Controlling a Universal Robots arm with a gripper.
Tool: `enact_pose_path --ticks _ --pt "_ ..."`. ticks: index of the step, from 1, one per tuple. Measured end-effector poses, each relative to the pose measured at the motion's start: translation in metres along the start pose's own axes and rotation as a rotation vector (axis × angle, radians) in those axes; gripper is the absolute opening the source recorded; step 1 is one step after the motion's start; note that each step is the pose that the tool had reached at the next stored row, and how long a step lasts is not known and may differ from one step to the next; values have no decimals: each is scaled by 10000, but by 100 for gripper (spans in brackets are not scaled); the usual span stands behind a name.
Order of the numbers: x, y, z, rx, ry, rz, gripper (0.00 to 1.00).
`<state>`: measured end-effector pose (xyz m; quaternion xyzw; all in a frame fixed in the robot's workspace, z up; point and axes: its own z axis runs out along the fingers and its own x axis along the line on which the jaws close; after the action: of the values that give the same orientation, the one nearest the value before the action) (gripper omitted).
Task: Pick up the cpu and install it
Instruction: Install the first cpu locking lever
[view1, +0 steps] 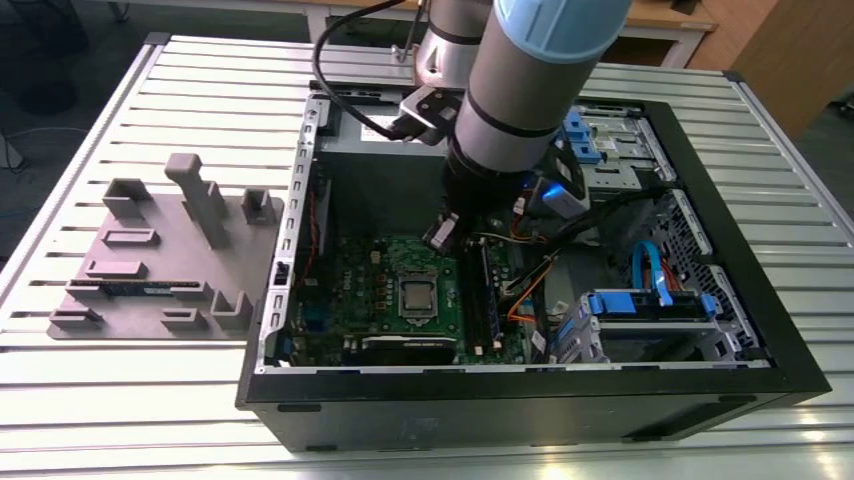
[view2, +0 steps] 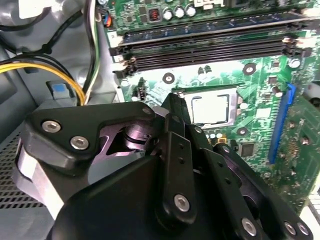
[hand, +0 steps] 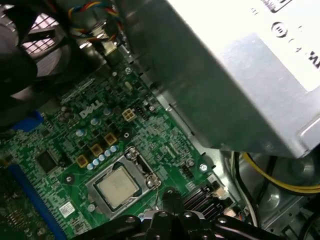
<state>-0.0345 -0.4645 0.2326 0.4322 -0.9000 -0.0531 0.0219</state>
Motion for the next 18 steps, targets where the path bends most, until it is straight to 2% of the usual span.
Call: enact_pose_path --ticks 12,18 --pt "128 -104 7 8 40 -239 11" --pt "161 -131 17 52 113 -386 11"
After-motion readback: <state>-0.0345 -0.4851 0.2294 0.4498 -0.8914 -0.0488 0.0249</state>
